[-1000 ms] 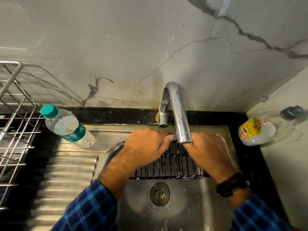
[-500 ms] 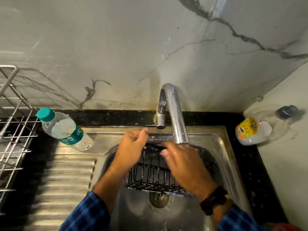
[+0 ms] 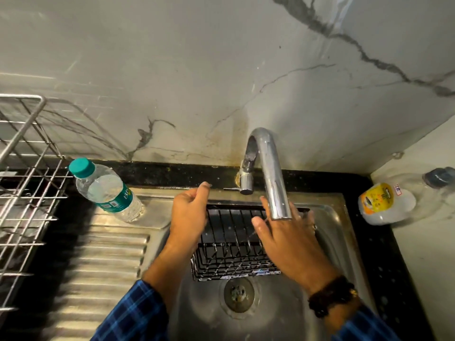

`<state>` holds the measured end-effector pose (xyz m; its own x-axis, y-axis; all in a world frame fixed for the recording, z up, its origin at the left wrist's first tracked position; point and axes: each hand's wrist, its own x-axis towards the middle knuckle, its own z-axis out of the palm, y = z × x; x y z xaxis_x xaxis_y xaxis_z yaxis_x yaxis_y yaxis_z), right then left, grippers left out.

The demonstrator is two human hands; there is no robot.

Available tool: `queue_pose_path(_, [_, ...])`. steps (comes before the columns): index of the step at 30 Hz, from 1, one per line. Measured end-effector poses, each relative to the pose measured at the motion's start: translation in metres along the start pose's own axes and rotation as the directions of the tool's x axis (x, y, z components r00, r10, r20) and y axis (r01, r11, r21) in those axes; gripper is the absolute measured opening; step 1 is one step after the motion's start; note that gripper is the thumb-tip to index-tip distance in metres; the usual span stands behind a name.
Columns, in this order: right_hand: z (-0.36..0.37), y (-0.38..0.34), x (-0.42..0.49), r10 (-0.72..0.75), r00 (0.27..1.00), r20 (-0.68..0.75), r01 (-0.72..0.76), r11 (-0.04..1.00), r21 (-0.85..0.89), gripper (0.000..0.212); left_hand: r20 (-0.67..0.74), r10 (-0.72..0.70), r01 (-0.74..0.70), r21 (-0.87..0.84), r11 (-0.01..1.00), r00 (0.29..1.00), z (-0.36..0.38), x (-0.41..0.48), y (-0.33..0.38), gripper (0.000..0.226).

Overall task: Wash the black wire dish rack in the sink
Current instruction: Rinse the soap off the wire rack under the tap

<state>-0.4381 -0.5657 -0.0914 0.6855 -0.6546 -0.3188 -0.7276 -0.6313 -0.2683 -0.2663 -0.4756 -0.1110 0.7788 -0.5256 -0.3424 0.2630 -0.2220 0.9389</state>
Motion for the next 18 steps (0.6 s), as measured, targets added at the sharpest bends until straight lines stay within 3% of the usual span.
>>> queue_pose_path(6, [0.017,-0.059,-0.022,-0.373,0.923,-0.097,0.373,0.928,-0.015,0.069,-0.027,-0.047,0.046,-0.047,0.998,0.999,0.009,-0.003,-0.003,0.039])
queue_pose_path(8, [0.01,-0.028,-0.02,-0.289,0.952,-0.097,0.287,0.957,-0.031,0.068,-0.022,-0.076,0.074,-0.089,0.993,0.997,-0.001,-0.005,-0.005,0.039])
queue_pose_path(10, [0.003,0.015,-0.018,-0.071,0.99,-0.122,0.067,0.997,-0.033,0.075,-0.039,-0.088,0.085,-0.072,0.994,0.995,-0.014,-0.004,-0.005,0.033])
queue_pose_path(12, [0.006,0.042,-0.015,0.14,0.98,-0.141,-0.128,0.987,0.096,0.076,-0.059,-0.087,0.086,-0.025,0.996,0.994,-0.021,-0.003,-0.003,0.03])
queue_pose_path(14, [0.016,0.031,-0.016,0.239,0.96,-0.146,-0.201,0.951,0.235,0.078,-0.068,-0.071,0.069,-0.021,0.997,0.995,-0.019,-0.003,0.0,0.031])
queue_pose_path(18, [0.025,-0.027,-0.025,0.347,0.912,-0.218,-0.317,0.935,0.16,0.082,-0.087,-0.12,0.115,-0.062,0.991,0.989,-0.018,-0.002,0.004,0.031])
